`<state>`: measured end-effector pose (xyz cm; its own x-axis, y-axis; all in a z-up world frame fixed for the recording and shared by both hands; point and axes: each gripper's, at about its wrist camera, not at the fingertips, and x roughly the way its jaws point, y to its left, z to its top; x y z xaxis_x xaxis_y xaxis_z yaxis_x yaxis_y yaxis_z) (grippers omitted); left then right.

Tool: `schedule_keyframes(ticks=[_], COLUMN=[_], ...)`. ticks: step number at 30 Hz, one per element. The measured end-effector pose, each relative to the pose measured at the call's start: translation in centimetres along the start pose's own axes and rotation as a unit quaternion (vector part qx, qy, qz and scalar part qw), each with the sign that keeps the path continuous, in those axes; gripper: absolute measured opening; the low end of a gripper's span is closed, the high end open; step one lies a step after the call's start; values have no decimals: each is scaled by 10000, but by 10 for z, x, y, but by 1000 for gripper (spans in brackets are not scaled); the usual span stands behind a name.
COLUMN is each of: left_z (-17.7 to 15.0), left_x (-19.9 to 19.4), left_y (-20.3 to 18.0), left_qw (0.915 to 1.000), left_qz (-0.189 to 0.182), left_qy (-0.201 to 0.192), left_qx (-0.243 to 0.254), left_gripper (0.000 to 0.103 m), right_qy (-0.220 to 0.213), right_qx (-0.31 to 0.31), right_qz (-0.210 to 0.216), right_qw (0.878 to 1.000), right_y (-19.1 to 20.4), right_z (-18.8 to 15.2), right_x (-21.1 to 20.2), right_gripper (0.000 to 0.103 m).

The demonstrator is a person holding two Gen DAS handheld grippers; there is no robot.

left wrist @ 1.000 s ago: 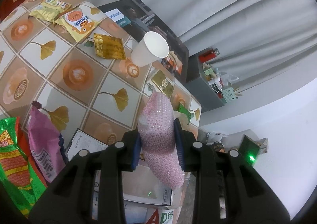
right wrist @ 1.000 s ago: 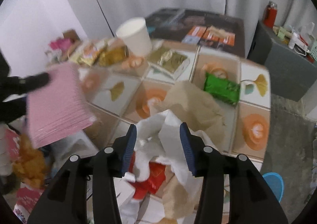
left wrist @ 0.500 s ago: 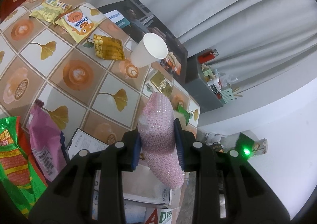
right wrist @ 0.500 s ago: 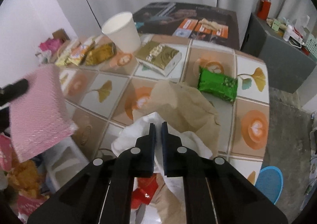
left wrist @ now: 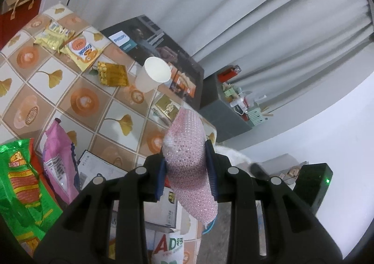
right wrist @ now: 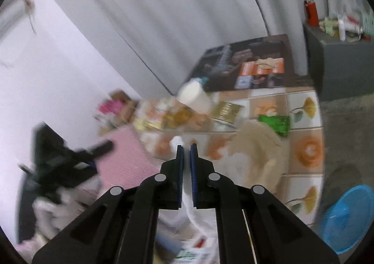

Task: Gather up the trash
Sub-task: 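Grasp the pink foam sleeve with the left tool while the right tool grasps white tissue, then carry both items to the blue wastebasket and open both tools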

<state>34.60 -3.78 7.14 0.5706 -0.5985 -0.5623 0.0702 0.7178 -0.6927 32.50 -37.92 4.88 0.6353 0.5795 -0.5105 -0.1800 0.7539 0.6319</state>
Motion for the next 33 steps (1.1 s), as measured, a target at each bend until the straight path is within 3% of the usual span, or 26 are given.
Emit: schedule_keyframes(ticks=[9,13,18,21,26,33], left_z=[-14,-33,-67,-99,-168,-258], left_x=[-31,-28,-4,30,115,239], left_y=[-33,-64,-112,-148,-203,-232], left_qw=[9993,9974,9910,9826,9607,9234], left_qz=[-117,-256,-454,-560,-634,-208], left_qy=[-52,176,542,947,1837,2827], left_qx=[351,656,1141,1495,1983,2588], left_gripper=[28,28,28,28,28,28], right_qy=[-788,-1041,-1227,-1346,-1431,-1273], right_qx=[-71,52,288,529,1148,2101], right_qz=[60,-36,-565,-928,-1548,-2004], right_qw=[9968,9945,9904,9851,9708,9484], right_y=[22,6,-35,-67,-136,-245], right_z=[1,-10,-32,-48,-83,-125], right_x=[-77,-114,-171,-208,-257,-268], right_gripper=[6,6,6,6,6,6])
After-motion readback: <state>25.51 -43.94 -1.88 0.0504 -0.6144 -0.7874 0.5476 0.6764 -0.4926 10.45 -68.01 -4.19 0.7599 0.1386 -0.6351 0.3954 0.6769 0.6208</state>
